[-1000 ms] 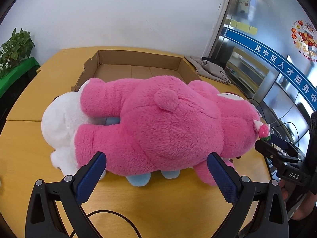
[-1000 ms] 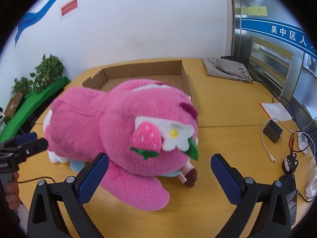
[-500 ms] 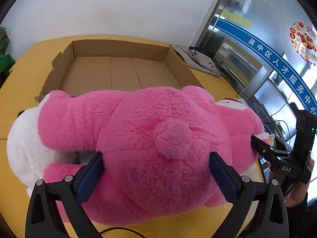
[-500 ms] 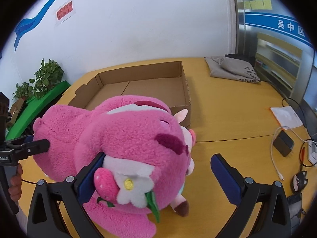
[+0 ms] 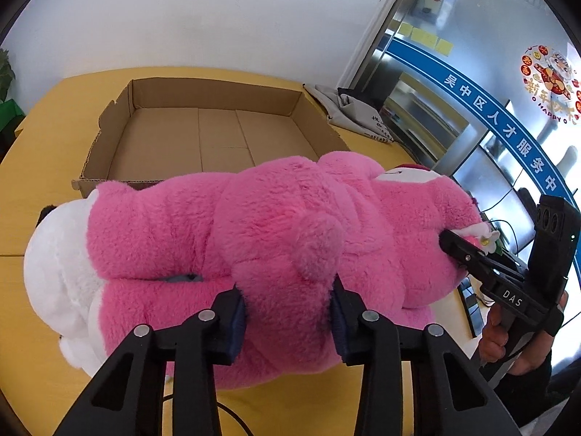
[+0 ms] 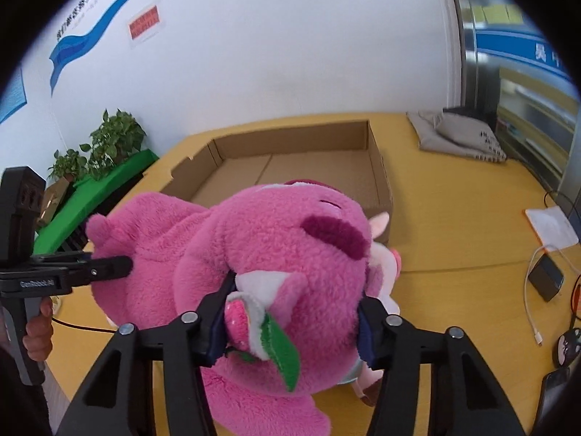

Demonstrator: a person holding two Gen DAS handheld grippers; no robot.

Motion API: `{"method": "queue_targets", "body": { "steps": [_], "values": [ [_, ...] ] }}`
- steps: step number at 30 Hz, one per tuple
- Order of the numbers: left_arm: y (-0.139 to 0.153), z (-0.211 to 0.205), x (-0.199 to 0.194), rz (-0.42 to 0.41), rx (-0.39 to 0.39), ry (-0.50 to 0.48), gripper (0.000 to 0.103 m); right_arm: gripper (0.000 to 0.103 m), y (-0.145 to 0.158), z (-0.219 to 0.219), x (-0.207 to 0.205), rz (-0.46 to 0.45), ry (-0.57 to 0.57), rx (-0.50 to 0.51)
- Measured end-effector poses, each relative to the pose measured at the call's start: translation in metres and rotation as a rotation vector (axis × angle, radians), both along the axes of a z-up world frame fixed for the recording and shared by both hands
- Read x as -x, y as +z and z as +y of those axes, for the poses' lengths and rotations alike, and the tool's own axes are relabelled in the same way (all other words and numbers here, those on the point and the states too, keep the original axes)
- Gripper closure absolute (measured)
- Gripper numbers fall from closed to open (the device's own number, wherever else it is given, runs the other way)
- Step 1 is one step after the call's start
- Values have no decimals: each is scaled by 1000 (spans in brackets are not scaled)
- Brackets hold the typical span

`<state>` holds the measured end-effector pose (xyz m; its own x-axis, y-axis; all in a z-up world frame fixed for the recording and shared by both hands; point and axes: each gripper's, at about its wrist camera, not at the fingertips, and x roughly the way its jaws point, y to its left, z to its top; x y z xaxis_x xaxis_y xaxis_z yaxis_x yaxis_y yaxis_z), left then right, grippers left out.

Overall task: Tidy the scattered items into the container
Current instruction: 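Close both grippers on the pink plush bear's body, then lift the pink bear with both grippers, lower it into the box, open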

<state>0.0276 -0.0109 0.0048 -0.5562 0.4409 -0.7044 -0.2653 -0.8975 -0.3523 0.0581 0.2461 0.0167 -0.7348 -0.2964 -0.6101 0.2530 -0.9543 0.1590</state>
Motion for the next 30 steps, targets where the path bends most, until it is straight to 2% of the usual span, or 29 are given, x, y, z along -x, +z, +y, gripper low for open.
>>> {"method": "queue_targets", "body": {
  "steps": [6, 10, 14, 19, 22, 25, 27, 28, 29, 30],
  "values": [
    [39, -13, 2, 99, -29, 25, 66, 50, 43, -8, -1, 114, 14, -9],
    [77, -22, 32, 177, 5, 35, 66, 51, 66, -11, 35, 158, 35, 20],
    [104, -29, 92, 216, 4, 49, 66, 50, 86, -9, 90, 219, 34, 67],
    [116, -20, 188, 199, -8, 56, 66, 50, 100, -12, 187, 281, 3, 92],
    [101, -14, 251, 160, -21, 66, 66, 49, 91, -9, 239, 281, -32, 128],
    [67, -5, 307, 95, -9, 77, 65, 47, 63, -7, 290, 283, -75, 133],
    [27, 2, 339, 24, 32, 101, 65, 46, 33, -8, 321, 218, -107, 123],
    [1, 3, 357, -26, 54, 119, 67, 46, 11, -9, 337, 168, -126, 106],
    [-28, 4, 373, -91, 66, 135, 85, 44, -14, -11, 354, 105, -143, 79],
    [-50, 5, 382, -145, 55, 122, 87, 42, -35, -13, 366, 36, -163, 44]
  ]
}}
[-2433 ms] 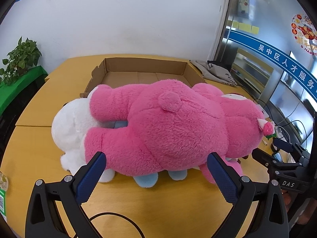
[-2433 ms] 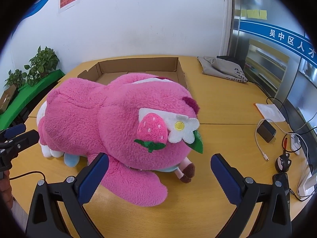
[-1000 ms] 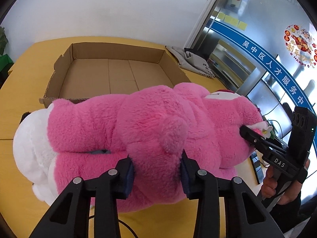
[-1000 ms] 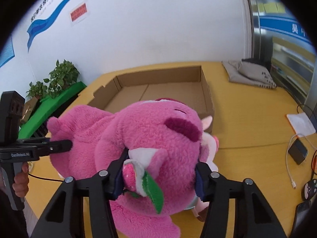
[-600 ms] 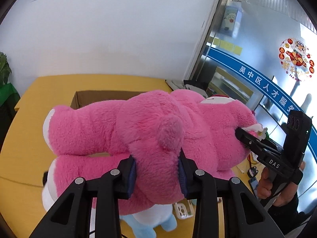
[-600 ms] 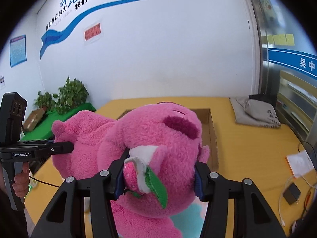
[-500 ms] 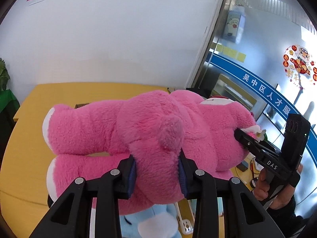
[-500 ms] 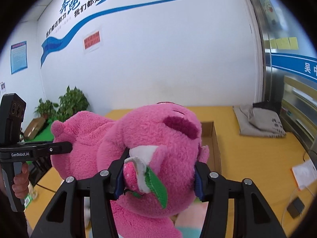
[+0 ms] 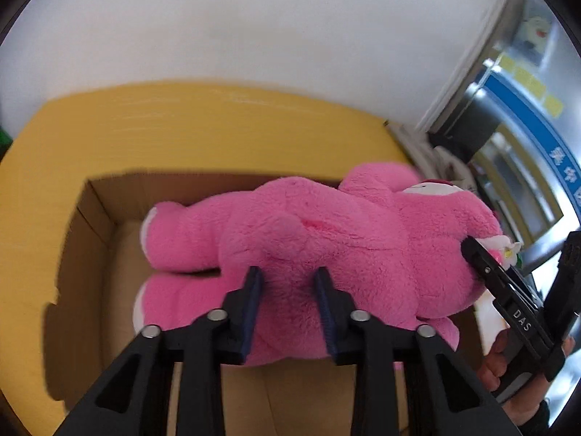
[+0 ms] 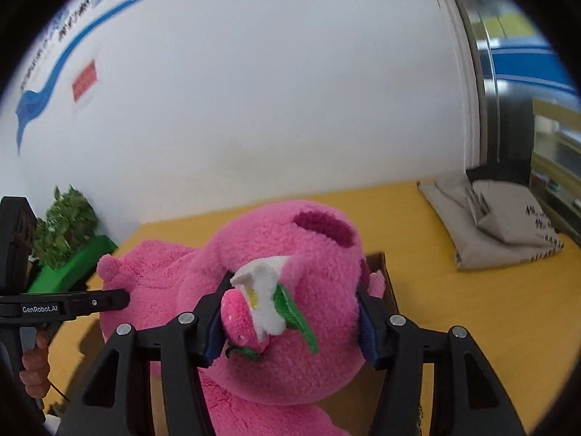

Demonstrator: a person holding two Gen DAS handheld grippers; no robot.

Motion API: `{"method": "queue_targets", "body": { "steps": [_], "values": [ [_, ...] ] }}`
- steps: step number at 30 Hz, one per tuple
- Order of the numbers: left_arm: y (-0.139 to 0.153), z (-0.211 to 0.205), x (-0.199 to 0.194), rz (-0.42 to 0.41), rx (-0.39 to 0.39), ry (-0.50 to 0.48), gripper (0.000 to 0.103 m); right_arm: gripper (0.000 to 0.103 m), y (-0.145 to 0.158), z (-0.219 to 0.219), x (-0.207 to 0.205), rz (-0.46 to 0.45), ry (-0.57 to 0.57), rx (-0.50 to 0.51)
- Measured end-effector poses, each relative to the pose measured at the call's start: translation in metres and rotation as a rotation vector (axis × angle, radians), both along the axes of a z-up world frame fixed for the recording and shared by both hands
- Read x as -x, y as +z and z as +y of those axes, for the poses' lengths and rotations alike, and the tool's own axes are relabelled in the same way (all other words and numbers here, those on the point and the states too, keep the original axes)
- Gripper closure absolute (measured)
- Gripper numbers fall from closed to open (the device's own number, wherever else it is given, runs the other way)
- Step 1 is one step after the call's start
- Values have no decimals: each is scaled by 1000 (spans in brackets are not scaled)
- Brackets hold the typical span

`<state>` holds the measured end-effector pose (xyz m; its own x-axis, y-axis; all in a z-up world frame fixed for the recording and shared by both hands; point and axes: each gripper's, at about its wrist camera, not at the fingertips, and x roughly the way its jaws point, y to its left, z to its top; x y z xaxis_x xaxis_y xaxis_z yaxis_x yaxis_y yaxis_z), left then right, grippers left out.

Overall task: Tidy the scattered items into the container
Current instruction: 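Lift the pink bear with both grippers, lower it into the box, open, then withdraw both open grippers from the box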

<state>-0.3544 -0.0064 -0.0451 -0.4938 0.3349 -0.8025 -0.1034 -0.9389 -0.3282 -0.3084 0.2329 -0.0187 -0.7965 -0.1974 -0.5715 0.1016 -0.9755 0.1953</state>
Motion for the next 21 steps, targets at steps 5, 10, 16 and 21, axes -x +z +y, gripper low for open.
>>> {"method": "queue_targets", "body": {
  "steps": [5, 10, 16, 21],
  "values": [
    [-11, 9, 1, -3, 33, -28, 82, 31, -37, 18, 19, -174, -81, 19],
    [28, 3, -33, 28, 72, 13, 60, 24, 5, 25, -21, -109, -30, 23],
    [97, -23, -162, 208, 60, 9, 0, 17, 77, 20, -135, 48, 69, -12],
    [110, -30, -273, 291, 168, 57, 0, 16, 76, 12, -211, 16, 41, -30]
  ]
}}
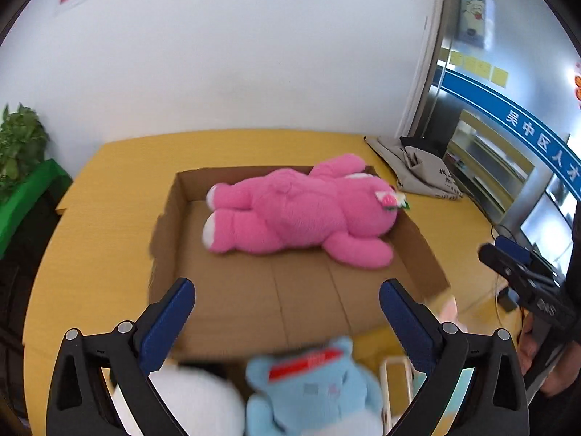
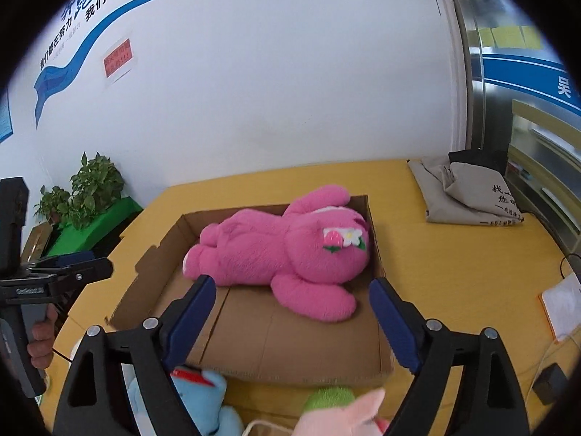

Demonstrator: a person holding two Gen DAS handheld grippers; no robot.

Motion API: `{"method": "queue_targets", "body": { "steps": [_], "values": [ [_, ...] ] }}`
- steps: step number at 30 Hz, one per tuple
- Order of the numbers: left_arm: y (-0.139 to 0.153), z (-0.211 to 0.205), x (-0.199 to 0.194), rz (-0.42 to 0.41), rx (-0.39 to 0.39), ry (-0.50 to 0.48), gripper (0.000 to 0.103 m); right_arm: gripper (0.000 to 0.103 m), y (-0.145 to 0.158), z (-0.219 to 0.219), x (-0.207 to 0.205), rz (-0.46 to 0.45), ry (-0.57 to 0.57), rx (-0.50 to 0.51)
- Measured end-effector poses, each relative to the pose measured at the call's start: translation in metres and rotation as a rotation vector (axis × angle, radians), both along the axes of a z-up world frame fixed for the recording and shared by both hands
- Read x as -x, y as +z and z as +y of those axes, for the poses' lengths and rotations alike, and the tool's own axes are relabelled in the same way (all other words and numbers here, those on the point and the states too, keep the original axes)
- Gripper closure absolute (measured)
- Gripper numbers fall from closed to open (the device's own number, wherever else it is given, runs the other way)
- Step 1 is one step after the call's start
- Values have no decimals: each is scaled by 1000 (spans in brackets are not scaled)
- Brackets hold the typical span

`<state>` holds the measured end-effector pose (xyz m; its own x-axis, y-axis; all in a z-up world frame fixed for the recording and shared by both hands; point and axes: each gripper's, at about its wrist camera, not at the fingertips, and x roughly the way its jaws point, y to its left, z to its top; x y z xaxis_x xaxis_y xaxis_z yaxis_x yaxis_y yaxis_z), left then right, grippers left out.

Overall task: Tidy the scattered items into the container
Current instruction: 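Withdraw both open grippers from the box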

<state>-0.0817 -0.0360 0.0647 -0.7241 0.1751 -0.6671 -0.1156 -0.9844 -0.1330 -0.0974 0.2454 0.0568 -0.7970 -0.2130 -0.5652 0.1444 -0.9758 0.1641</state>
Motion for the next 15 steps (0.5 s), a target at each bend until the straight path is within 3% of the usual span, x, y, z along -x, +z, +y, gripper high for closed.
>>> {"method": "queue_targets", "body": {
  "steps": [3, 6, 10, 15],
  "values": [
    [-12, -1, -52, 17, -10, 83, 0, 16, -6, -7, -40, -10, -30, -38],
    [-27, 5, -86, 10, -4, 99, 0, 16, -10, -18, -71, -11, -29, -108],
    [-39, 11, -110, 3, -3, 74, 0, 16, -13, -34, -96, 2, -12, -175],
    [-35, 13, -123, 21, 18, 59, 0, 16, -14, -47, -111, 13, 1, -187]
  ]
}}
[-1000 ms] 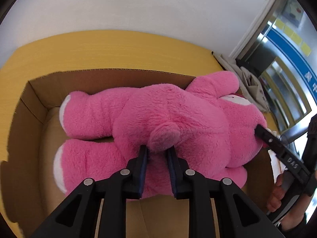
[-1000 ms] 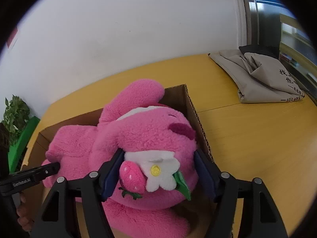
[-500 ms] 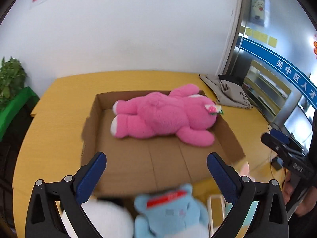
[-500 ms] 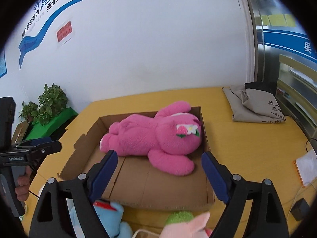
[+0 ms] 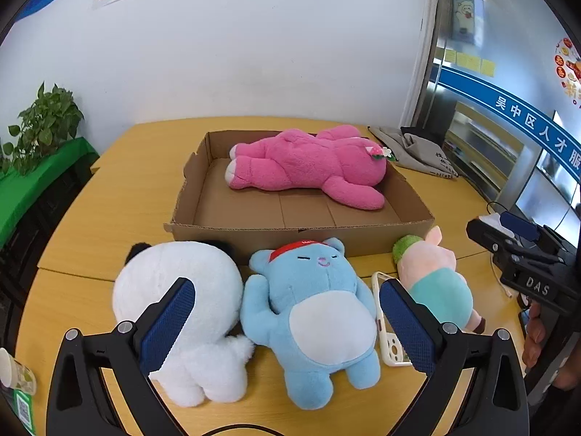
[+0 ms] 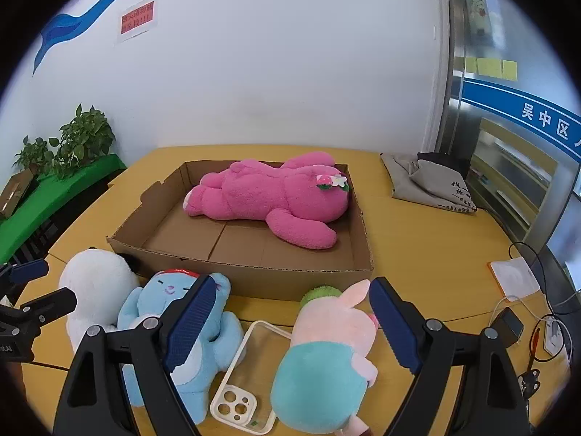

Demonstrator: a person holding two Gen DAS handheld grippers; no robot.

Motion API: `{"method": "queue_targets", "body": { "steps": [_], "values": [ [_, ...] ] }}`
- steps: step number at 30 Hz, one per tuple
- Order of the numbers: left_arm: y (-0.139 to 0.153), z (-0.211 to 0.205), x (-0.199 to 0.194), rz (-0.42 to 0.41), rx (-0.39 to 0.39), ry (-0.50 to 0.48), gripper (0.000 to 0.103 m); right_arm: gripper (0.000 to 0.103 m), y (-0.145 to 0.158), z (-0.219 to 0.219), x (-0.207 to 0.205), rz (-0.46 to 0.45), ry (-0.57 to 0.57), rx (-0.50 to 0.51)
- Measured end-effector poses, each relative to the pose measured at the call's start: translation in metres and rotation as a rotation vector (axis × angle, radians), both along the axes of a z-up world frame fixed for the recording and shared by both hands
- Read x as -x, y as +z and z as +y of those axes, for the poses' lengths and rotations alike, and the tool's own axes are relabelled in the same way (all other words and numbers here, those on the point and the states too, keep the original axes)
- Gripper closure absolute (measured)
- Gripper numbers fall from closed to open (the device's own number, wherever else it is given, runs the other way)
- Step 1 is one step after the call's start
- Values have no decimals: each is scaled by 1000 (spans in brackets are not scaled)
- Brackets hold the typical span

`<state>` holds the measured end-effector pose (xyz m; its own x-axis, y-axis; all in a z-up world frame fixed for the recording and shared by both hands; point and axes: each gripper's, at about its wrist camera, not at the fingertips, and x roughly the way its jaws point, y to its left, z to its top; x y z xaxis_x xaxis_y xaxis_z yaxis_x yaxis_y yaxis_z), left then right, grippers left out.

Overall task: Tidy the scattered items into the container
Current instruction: 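Withdraw both open grippers from the box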

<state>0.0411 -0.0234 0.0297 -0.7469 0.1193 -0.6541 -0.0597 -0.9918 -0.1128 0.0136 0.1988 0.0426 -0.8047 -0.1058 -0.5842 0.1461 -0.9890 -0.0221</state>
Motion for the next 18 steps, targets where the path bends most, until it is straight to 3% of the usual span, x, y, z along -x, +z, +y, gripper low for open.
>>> {"method": "queue_targets", "body": {
  "steps": [18],
  "values": [
    [-11, 3, -4, -22, -40, 5, 0, 16, -10, -14, -2, -20, 14, -15]
  ]
}}
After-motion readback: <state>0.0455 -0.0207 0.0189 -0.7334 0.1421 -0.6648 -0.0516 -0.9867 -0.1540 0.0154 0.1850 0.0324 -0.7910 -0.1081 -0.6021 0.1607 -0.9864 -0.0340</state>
